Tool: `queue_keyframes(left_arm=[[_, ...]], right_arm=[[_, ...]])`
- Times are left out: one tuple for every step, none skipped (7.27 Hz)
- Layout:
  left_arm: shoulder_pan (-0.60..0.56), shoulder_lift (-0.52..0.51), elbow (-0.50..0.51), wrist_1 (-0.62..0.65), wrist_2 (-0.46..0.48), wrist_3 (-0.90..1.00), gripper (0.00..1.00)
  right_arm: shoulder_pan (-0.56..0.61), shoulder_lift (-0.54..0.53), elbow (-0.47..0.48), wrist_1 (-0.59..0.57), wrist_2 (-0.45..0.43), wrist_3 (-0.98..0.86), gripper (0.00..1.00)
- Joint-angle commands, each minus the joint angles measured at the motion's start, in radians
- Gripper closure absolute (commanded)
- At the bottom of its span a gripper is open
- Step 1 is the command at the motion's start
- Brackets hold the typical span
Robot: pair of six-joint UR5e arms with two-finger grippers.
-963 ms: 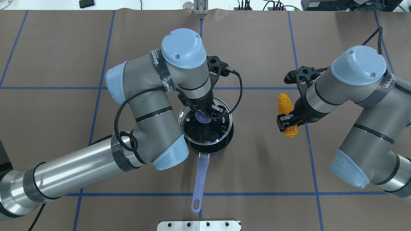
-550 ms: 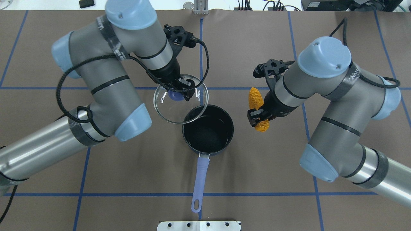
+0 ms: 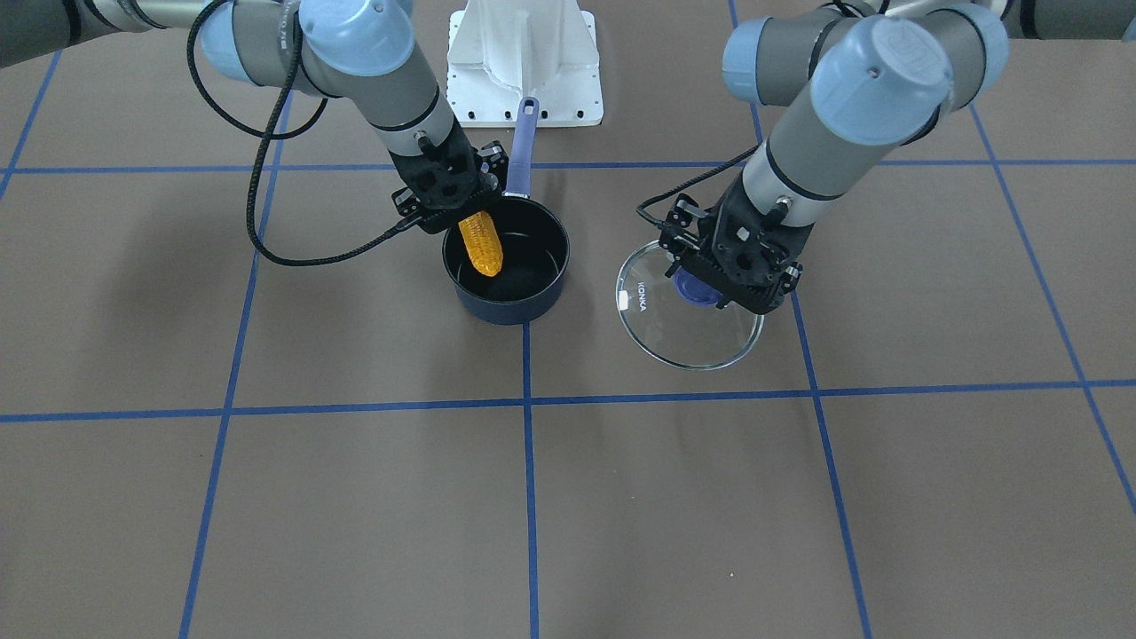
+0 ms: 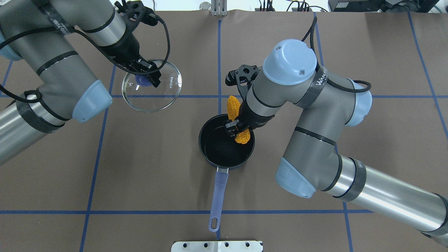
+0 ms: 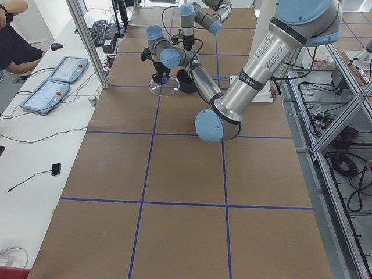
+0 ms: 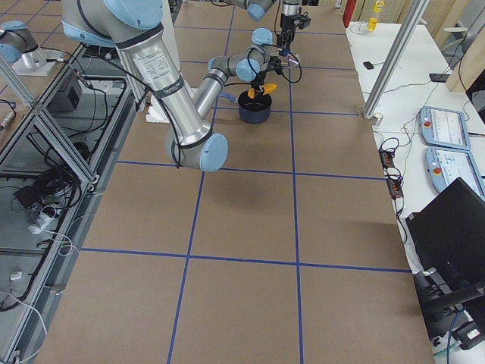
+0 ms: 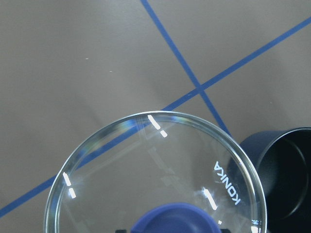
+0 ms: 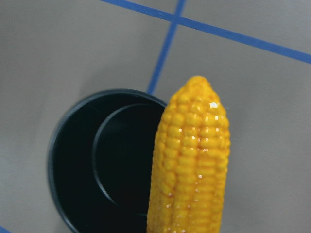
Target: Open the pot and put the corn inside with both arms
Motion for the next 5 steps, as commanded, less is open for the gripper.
queue_keyframes(left_arm=[[-0.069,0.114,-0.007,-0.012,-0.005,0.156,0.46],[-0.103,0.172,-0.007,-0.015,-0.006,0.231,0.46],[-0.132,0.223,-0.004,-0.017,-0.006,0.263,0.46],[-0.137,0.260,0.002,-0.015,-0.005,0.293,0.47],[-0.136,0.304,0.002,-0.017,-0.006,0.296,0.47]], right_arm=[[-0.044,0.016,0.000,0.002,-0.064,0.022,0.00],[-0.049,0.016,0.008,0.002,-0.062,0.022,0.00],[-0.049,0.020,0.017,0.002,-0.058,0.022,0.00],[-0.045,0.016,0.037,0.002,-0.058,0.022,0.00],[-0.023,0.016,0.040,0.002,-0.058,0.022,0.00]])
